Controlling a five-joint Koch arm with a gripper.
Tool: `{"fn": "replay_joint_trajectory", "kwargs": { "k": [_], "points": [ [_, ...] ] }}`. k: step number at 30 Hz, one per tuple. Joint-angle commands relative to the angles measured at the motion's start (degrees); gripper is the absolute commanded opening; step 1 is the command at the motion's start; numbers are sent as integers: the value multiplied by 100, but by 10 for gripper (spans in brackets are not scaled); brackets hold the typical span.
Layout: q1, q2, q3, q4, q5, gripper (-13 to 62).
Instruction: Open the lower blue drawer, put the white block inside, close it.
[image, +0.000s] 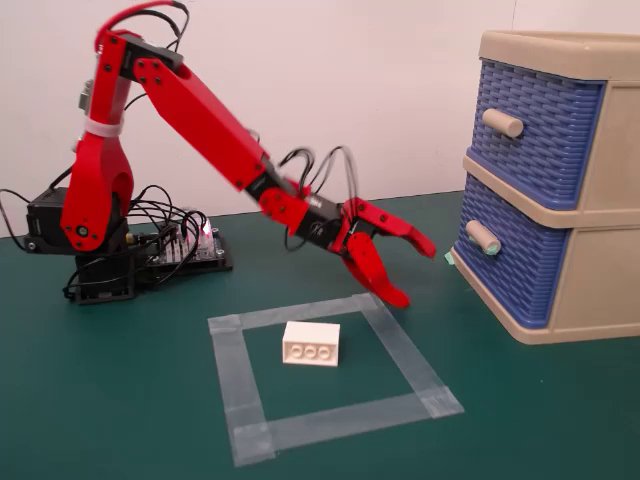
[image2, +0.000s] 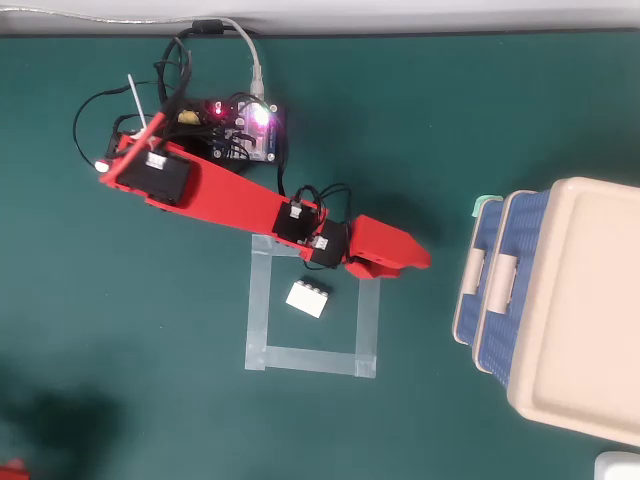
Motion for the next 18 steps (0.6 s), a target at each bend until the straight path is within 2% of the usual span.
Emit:
{"fn": "replay_joint_trajectory", "kwargs": {
  "k": [1, 4, 13, 18],
  "points": [
    [-229, -44, 0, -1881, 352, 335],
    [-413, -431, -246, -2285, 729, 333],
    [-422, -1925, -2373, -2268, 888, 302],
    [-422, -2180, -2646, -2259, 976, 201]
  ]
}}
